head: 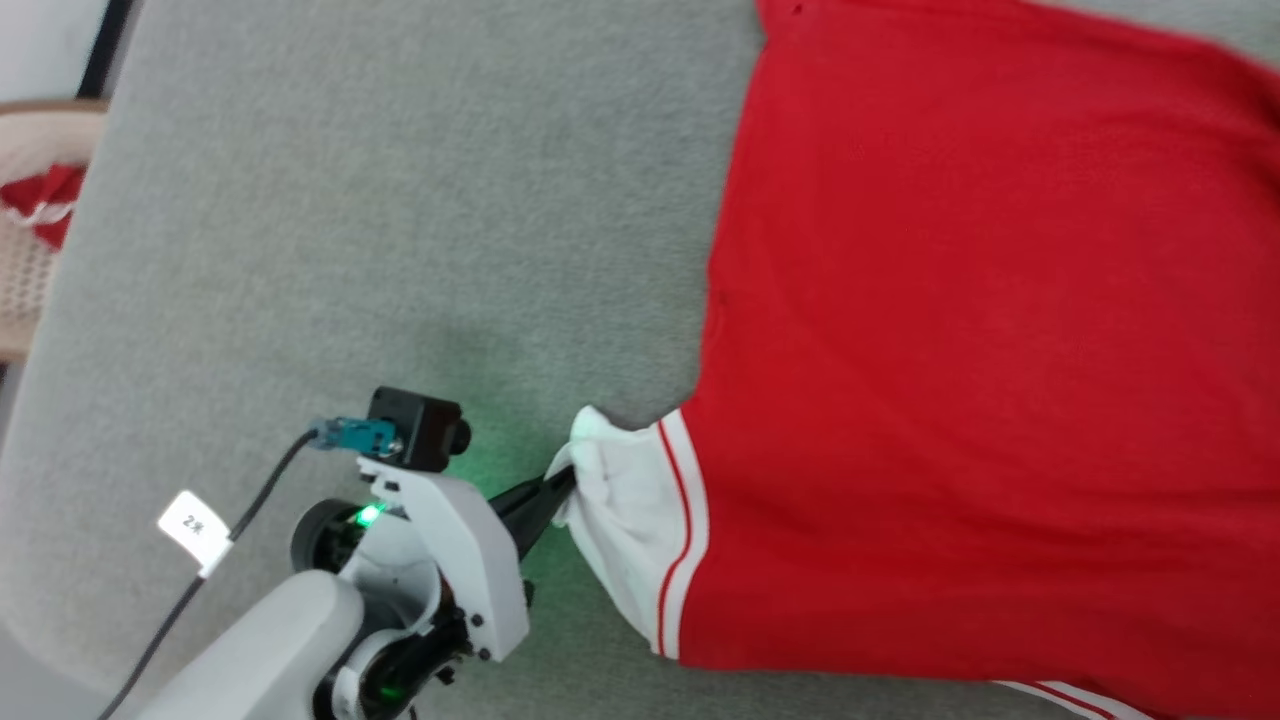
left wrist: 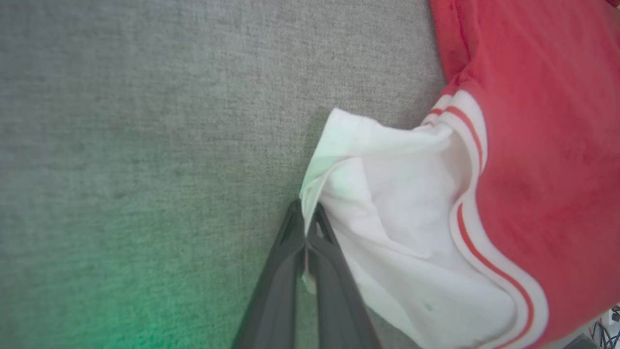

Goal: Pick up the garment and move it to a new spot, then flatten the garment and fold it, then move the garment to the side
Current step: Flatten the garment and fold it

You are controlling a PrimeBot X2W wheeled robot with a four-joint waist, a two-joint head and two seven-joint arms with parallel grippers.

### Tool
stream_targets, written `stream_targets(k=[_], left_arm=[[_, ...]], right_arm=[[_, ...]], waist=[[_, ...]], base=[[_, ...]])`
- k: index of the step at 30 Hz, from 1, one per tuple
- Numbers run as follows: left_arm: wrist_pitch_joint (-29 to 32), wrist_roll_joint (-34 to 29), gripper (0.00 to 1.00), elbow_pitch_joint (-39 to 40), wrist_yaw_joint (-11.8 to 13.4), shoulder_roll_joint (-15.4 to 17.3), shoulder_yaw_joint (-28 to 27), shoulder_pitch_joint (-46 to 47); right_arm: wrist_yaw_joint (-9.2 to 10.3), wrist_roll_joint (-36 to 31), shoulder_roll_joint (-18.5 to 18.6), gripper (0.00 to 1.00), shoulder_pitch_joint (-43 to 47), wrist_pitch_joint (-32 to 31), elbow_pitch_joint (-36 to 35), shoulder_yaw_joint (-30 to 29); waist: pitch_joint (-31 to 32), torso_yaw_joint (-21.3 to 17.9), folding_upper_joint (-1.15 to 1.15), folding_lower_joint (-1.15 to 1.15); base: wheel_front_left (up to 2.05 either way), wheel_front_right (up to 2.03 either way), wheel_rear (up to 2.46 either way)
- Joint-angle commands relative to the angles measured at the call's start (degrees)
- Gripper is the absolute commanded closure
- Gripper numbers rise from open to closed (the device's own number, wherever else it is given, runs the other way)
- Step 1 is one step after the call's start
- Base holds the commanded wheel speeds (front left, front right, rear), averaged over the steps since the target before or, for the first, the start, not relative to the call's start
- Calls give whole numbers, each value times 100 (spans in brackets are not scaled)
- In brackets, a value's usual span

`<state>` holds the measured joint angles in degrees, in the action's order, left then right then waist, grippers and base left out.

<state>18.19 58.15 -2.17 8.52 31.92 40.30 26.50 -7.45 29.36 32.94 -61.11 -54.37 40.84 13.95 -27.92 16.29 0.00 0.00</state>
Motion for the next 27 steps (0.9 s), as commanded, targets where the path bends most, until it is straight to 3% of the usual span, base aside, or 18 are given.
stream_targets(k=[1, 6, 13, 21, 27], left_arm=[[90, 11, 100, -330, 185, 215, -39, -216], [145, 90, 100, -252, 247, 347, -82, -334], [180, 179, 100, -103, 350, 460, -130, -537], [106, 331, 100, 69, 478, 609, -237, -871], [73, 474, 100, 202, 602, 715, -313, -1163]], right_arm=[[-2, 143, 68, 100, 676, -274, 63, 190], [-1, 629, 364, 100, 1394, -305, -871, 328], [-1, 1016, 473, 100, 2600, -219, -1910, 202], [-1, 1122, 211, 100, 4072, -27, -2706, -242], [-1, 996, -134, 100, 4799, 255, -2915, -519]], waist=[[294, -307, 0, 0], [544, -567, 0, 0], [892, -860, 0, 0], [1253, -1145, 0, 0], [1482, -1294, 0, 0]], base=[[0, 0, 0], [0, 0, 0], [0, 0, 0], [0, 0, 0], [0, 0, 0]])
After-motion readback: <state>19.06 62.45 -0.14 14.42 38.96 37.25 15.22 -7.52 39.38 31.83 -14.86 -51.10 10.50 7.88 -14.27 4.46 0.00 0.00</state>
